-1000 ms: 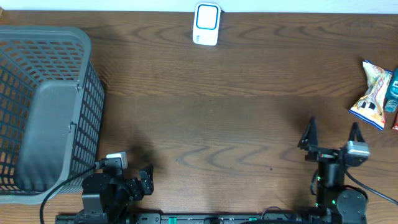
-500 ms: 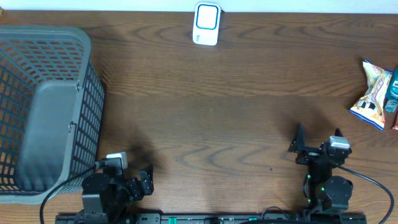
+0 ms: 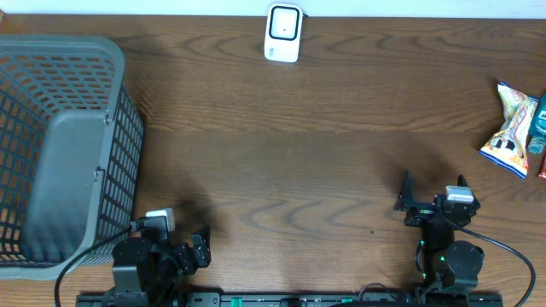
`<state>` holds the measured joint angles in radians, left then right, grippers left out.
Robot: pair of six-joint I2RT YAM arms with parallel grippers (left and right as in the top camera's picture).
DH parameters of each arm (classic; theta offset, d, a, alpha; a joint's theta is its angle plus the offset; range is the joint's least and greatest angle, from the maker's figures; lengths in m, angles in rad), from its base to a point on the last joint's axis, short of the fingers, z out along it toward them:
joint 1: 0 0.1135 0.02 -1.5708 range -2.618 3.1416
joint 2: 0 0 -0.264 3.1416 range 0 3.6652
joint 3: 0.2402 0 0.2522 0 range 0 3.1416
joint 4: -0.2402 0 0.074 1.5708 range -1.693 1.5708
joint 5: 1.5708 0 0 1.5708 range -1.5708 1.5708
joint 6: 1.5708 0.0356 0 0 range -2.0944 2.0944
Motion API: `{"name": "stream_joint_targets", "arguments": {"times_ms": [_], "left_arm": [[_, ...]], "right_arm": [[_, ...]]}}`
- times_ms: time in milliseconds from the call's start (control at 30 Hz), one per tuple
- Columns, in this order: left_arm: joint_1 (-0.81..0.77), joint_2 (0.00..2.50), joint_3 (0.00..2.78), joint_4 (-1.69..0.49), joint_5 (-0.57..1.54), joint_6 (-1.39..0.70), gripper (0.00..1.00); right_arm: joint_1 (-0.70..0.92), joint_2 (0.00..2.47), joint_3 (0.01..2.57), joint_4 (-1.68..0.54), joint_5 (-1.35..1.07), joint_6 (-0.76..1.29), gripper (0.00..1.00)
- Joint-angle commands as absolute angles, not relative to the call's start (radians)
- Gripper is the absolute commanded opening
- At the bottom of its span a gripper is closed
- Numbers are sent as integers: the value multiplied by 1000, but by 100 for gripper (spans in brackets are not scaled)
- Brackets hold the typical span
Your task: Scan the item barcode
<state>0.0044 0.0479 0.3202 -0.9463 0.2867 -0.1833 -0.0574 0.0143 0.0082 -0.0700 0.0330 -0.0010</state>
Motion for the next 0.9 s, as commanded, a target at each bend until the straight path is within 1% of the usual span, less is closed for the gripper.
{"name": "stream_joint_targets", "arguments": {"times_ms": [0, 800, 867], "left_arm": [[1, 45, 323, -957, 295, -178, 98], [1, 33, 310, -961, 295, -178, 98], [0, 27, 301, -915, 295, -178, 98]], "right_arm": [[-52, 6, 6, -73, 23, -16, 99], [-52, 6, 6, -73, 23, -16, 99], [-52, 6, 6, -73, 23, -16, 99]]}}
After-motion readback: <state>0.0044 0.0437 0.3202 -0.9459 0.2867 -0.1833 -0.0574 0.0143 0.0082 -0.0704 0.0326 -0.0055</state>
